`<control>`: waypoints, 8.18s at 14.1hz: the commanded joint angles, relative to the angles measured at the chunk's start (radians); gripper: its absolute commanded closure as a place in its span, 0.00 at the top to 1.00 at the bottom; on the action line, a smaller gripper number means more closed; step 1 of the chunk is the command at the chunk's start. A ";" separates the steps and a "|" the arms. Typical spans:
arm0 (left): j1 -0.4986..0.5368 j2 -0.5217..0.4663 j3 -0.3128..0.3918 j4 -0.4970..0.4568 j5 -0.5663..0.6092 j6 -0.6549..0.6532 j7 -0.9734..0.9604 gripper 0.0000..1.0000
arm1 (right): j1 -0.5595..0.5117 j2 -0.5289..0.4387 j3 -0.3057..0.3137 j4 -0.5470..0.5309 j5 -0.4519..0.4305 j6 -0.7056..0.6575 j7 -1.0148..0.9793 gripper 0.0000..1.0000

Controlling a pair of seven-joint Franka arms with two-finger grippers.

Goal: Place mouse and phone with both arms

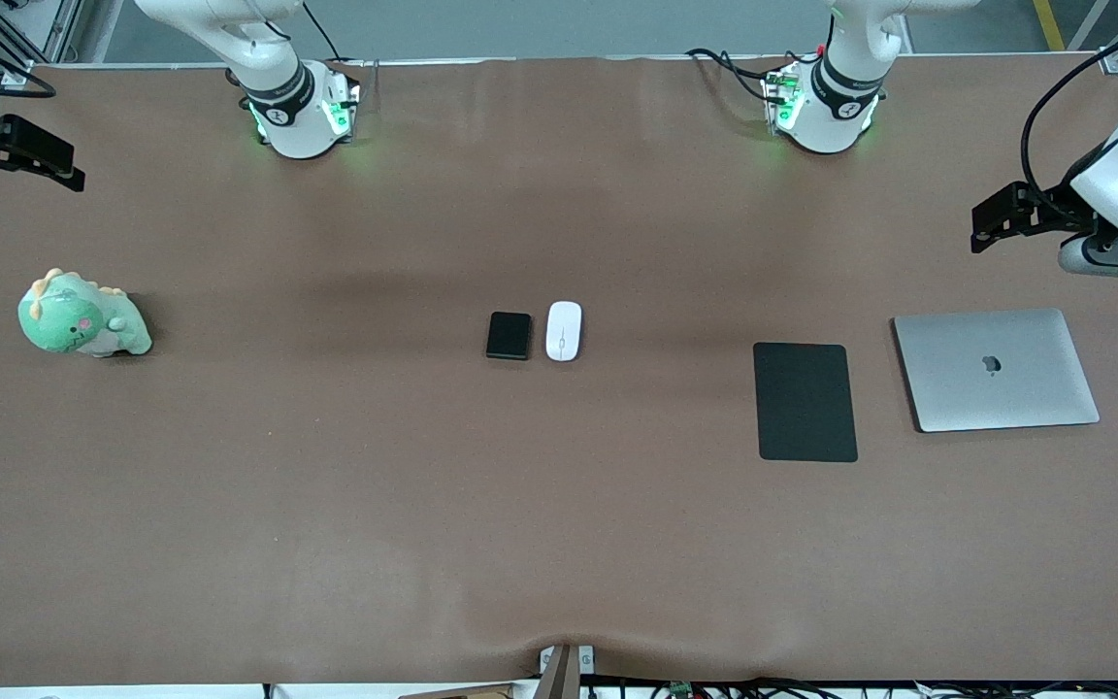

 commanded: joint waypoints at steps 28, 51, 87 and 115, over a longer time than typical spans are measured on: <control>-0.242 0.253 -0.063 0.081 -0.142 0.233 -0.487 1.00 | -0.008 0.033 0.000 0.008 0.026 0.000 -0.006 1.00; -0.716 0.590 -0.060 0.070 -0.055 0.583 -0.794 1.00 | 0.012 0.077 0.002 0.005 0.036 -0.013 -0.004 1.00; -0.750 0.791 -0.054 0.079 0.143 0.763 -0.978 0.05 | 0.129 0.106 0.005 -0.303 0.143 0.264 0.167 1.00; -0.350 0.445 -0.063 0.001 0.097 0.465 -0.764 0.07 | 0.612 0.531 0.005 -0.475 0.184 1.151 0.652 1.00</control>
